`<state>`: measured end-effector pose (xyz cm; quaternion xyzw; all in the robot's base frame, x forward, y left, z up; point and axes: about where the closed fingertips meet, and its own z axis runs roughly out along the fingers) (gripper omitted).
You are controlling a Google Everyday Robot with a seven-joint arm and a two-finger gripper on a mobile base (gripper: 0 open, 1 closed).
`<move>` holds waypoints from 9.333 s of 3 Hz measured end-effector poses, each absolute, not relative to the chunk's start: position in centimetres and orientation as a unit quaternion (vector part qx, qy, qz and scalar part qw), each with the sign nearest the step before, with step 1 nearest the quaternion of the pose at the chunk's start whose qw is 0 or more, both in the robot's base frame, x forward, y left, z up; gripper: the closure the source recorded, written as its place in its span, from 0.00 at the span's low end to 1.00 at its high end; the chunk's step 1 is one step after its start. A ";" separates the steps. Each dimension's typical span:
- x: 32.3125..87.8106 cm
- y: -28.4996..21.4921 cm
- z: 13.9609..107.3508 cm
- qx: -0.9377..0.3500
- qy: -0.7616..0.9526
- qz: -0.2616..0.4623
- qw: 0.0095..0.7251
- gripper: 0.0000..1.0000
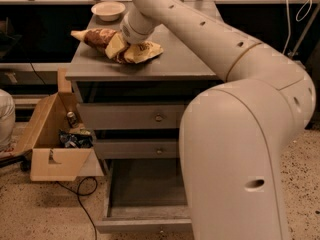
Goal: Place brown chip bag into bottom drawer
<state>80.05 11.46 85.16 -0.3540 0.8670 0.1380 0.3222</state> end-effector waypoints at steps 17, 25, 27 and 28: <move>54.6 2.6 70.9 -0.393 0.797 0.261 0.378 1.00; 53.3 -8.1 30.4 -0.308 0.886 0.284 0.198 0.96; 55.1 -7.2 25.8 -0.290 0.881 0.324 0.186 0.42; 55.8 -6.2 25.6 -0.289 0.873 0.340 0.198 0.19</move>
Offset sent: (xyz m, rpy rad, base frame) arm -0.0548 -0.0462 0.0267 0.6584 -0.1166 0.3547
